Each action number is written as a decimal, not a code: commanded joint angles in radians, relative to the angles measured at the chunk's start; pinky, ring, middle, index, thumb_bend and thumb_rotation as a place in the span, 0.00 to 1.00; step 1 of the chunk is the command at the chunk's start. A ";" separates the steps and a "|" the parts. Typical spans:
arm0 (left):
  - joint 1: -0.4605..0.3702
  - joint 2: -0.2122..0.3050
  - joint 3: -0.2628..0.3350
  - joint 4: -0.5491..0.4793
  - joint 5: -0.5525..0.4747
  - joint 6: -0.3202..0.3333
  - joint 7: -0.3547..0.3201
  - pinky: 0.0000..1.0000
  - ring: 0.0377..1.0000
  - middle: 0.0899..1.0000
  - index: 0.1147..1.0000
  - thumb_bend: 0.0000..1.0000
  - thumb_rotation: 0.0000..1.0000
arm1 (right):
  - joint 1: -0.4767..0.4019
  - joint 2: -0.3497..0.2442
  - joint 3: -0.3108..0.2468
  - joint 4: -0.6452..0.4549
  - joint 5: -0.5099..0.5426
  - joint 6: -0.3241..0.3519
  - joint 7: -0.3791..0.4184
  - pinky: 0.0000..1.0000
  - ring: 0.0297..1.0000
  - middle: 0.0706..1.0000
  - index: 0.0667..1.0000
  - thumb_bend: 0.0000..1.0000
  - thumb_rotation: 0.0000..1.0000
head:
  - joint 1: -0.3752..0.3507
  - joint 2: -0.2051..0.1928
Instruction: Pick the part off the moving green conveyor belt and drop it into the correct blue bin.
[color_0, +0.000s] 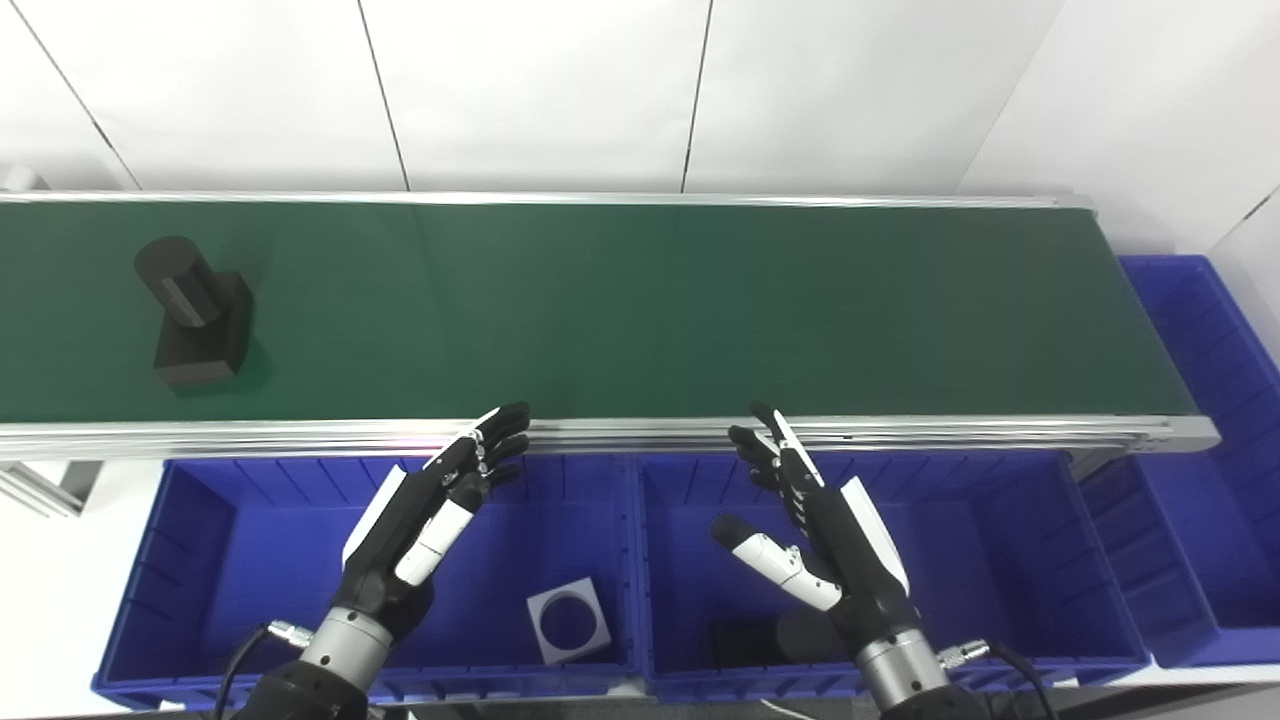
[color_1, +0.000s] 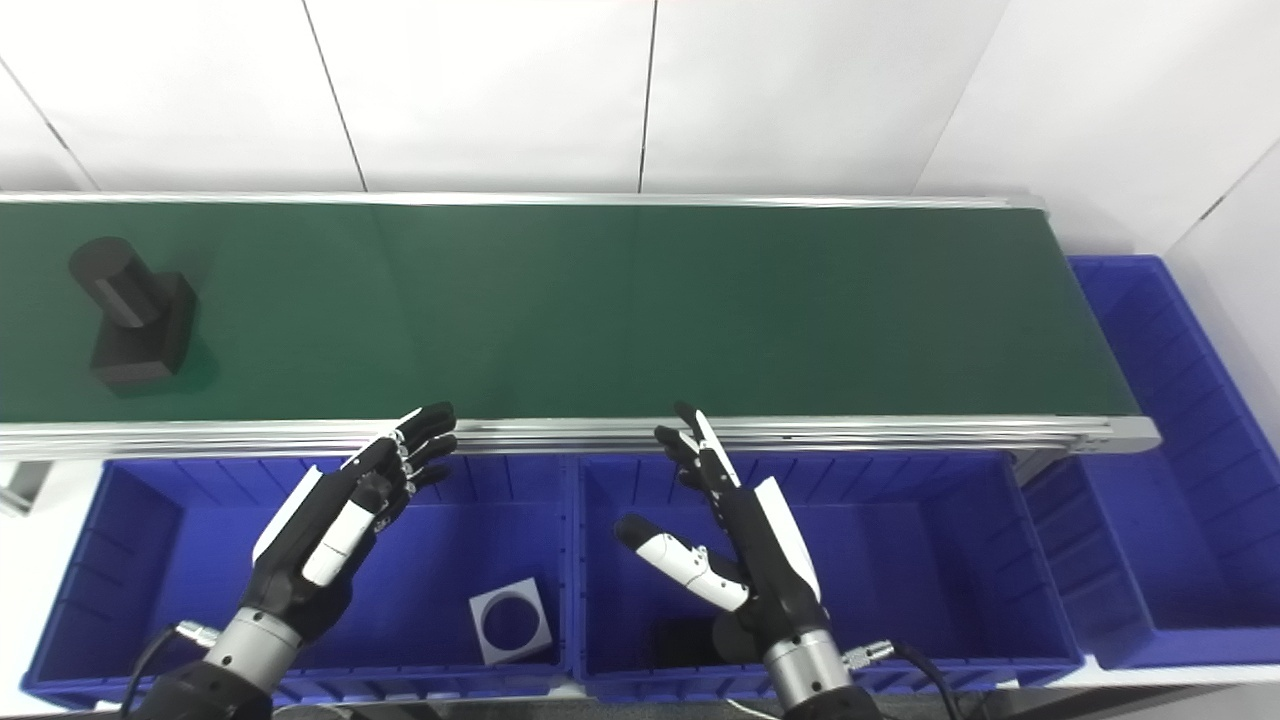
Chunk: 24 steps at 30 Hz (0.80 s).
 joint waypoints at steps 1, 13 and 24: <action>-0.012 0.001 0.002 -0.025 -0.002 -0.034 0.001 0.88 0.91 0.92 0.86 0.79 0.84 | -0.009 0.003 0.001 -0.033 -0.002 -0.002 -0.002 0.89 0.91 0.90 0.99 0.75 0.71 | -0.001 0.002; -0.014 0.004 0.001 -0.021 -0.004 -0.037 -0.002 0.89 0.91 0.92 0.87 0.79 0.85 | -0.009 0.003 -0.001 -0.031 0.003 0.000 -0.001 0.89 0.92 0.90 0.99 0.75 0.71 | -0.001 0.003; -0.013 0.002 0.000 -0.015 -0.005 -0.042 -0.002 0.89 0.92 0.92 0.87 0.79 0.85 | -0.012 0.001 -0.002 -0.027 0.002 -0.004 -0.002 0.89 0.91 0.90 0.99 0.75 0.71 | 0.001 -0.001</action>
